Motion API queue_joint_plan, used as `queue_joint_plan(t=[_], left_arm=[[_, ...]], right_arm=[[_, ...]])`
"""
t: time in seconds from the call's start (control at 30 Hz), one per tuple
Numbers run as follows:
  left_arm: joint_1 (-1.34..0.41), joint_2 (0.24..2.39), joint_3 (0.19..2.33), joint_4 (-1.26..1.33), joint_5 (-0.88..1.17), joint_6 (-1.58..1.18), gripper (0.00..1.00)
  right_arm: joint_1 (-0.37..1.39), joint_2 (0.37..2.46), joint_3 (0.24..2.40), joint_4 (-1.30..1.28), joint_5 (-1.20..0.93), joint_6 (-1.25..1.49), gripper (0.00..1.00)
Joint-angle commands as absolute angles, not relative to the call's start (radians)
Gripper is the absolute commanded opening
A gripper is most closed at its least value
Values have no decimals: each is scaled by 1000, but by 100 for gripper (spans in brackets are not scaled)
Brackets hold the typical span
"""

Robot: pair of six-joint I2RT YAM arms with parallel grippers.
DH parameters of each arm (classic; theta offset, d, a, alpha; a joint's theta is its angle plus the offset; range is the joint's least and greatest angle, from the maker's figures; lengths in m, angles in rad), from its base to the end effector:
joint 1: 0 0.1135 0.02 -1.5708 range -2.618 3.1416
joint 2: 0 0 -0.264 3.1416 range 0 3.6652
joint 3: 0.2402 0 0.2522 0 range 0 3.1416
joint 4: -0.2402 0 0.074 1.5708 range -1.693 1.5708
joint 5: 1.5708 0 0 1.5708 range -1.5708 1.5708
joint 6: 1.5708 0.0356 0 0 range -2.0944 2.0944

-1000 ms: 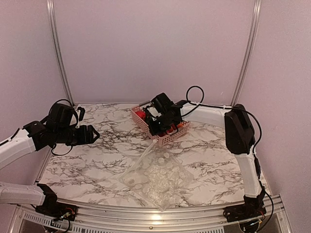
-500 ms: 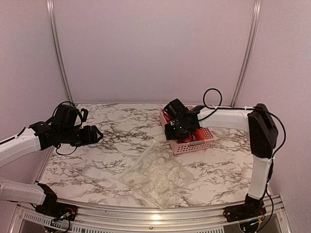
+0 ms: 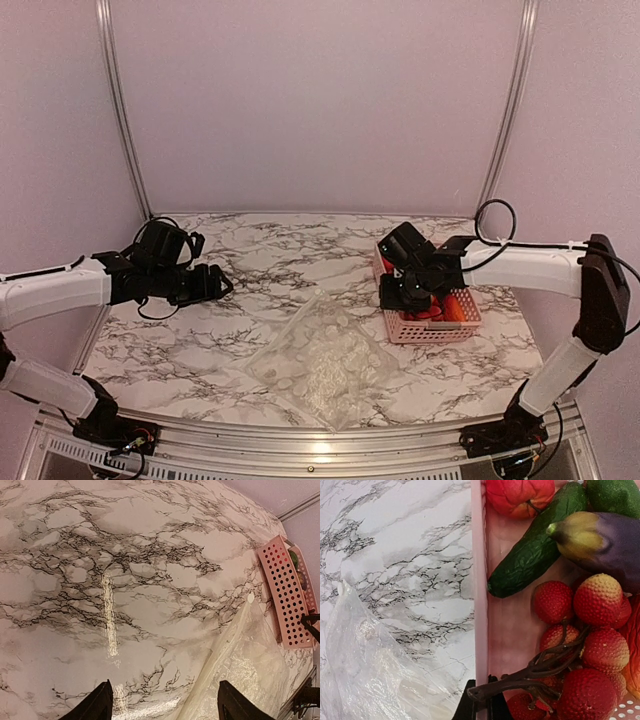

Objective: Place the food in the zip-top bag and seal the zipper
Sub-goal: Adjust the bin at the center of the board, then pick up the zipper food storage bag from the center of the board.

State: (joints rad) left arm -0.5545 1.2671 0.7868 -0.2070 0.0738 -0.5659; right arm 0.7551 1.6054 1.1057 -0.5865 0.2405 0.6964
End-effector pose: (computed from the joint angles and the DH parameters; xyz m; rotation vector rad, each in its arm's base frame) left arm 0.2287 -0.1447 0.2360 0.0276 2.3468 -0.6631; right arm 0.2414 0.2155 0.2166 0.0013 2.6178 0.1927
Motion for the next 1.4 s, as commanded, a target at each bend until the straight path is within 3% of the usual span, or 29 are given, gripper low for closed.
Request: queue_joint_plan(t=[0.0, 0.13, 0.27, 0.4, 0.57, 0.73, 0.83, 1.2, 1.3, 1.37], left_arm=[[-570, 1308, 786, -141, 116, -558, 74], [-574, 1326, 773, -103, 192, -512, 79], [-574, 1312, 749, -100, 243, -492, 82], [-574, 1304, 705, -86, 326, -488, 82], [-575, 1308, 691, -88, 412, -504, 85], [-575, 1318, 726, -104, 436, -499, 88], [-575, 1335, 732, -103, 476, -510, 92], [-575, 1371, 728, -93, 455, -507, 90], [-575, 1447, 746, -68, 441, -510, 90], [-575, 1507, 762, -50, 438, -502, 89]], right_arm=[[757, 1564, 1071, -582, 182, 704, 2], [760, 1555, 1111, -602, 99, 582, 29], [790, 1478, 1126, -559, -35, 440, 47], [799, 1470, 1111, -479, -164, 324, 50], [801, 1641, 1210, -482, -235, 219, 52], [802, 1809, 1340, -505, -220, 195, 74], [802, 1877, 1398, -519, -208, 192, 77], [800, 2006, 1433, -516, -221, 185, 87], [801, 2027, 1418, -487, -261, 161, 86], [801, 2030, 1403, -455, -295, 144, 77]])
